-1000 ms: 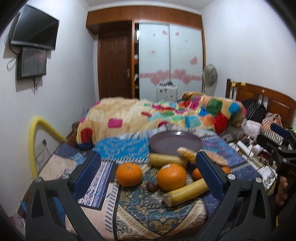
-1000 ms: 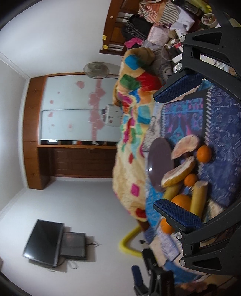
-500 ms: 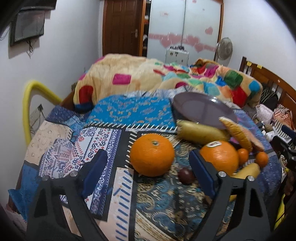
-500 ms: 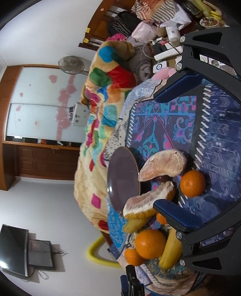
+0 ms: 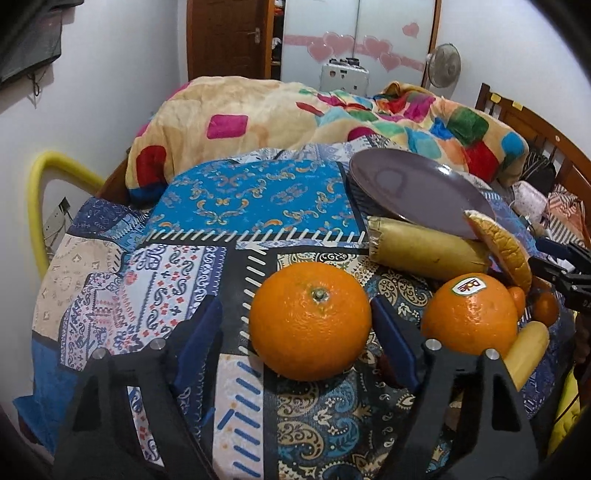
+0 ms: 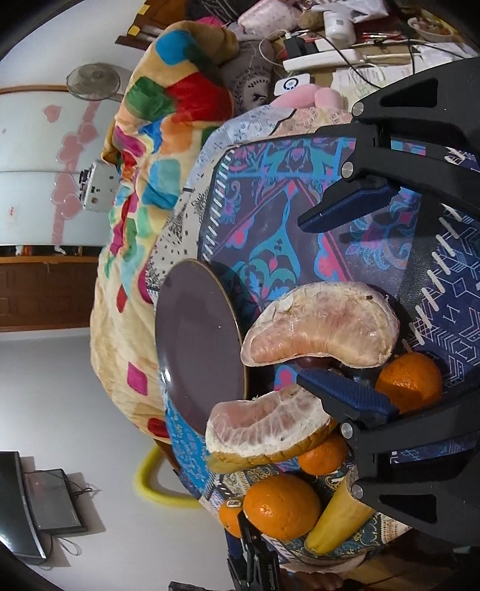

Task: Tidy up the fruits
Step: 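Grasp the peeled pomelo segment with the right gripper while the left grasps an orange, then place the pomelo segment on the brown plate with the right gripper while the left places the orange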

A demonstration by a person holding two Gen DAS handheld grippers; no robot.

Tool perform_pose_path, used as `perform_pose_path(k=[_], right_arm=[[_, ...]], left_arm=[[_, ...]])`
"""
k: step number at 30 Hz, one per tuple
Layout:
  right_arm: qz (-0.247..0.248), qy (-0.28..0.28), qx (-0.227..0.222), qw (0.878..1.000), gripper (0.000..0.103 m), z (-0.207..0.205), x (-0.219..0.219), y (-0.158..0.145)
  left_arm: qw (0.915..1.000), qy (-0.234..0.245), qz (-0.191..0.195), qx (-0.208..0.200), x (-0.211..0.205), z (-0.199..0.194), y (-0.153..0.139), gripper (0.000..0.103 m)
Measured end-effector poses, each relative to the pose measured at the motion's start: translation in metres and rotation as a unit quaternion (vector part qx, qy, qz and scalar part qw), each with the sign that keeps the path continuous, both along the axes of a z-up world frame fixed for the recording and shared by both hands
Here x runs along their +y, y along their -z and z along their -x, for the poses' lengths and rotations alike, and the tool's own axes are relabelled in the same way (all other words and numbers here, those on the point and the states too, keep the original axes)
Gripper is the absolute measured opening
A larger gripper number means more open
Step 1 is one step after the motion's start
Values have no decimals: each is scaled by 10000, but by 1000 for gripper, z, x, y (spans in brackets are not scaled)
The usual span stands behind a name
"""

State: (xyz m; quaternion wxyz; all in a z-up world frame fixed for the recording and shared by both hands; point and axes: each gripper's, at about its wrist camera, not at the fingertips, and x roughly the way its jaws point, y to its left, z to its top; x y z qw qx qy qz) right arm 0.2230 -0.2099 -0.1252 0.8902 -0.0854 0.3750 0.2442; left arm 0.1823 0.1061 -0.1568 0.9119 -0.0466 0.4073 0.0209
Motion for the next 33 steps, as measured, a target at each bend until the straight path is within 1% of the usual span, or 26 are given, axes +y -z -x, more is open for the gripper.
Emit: perform_pose_path(k=[2,3,4,7,8,10,11,13,17,20,25,30,33], right_arm=[[22,-52,85,9999,70,-1,1,1],[46,-84,139,9999,65,-1,2,2],[67,-103,175,9998,63,-3,3,2],[6,-145,338,9993,63,-8,1,3],[-41,-157,400,9991,61,-9,0,3],[-139,-218,529,9983,53,-12,-2,5],[-200,-260,593,9977,51,-13,-3,5],[-256,-345,665,9969,43,-13,-1,4],[-71,-336,539,9980,42,-9,5,3],[-46,-255,474,9985,41,-9,4,0],[-181,-145,341,9991,40,-10,-5,-12],[-238,-88,102,9996,40,-9,-9,-28],[-306,-74,-30,9995,40,-10,-10,-38]], left_arm=[[10000,48,17,81,-1,-4,4,74],[9999,81,51,111,-2,-6,5,73],[9998,104,74,133,-2,-7,6,70],[9997,161,80,166,-4,-9,8,65],[9997,162,43,157,-5,-10,8,65],[9997,192,-49,136,-7,-10,8,65],[9997,205,-78,133,-8,-10,8,65],[9996,226,-107,138,-8,-10,8,65],[9995,248,-148,161,-9,-9,6,64],[9995,247,-180,125,-10,-7,2,64],[9994,234,-241,-21,-11,-5,-14,64],[9992,249,-242,-194,-13,-8,-34,64],[9986,289,-332,-305,-19,-13,-45,64]])
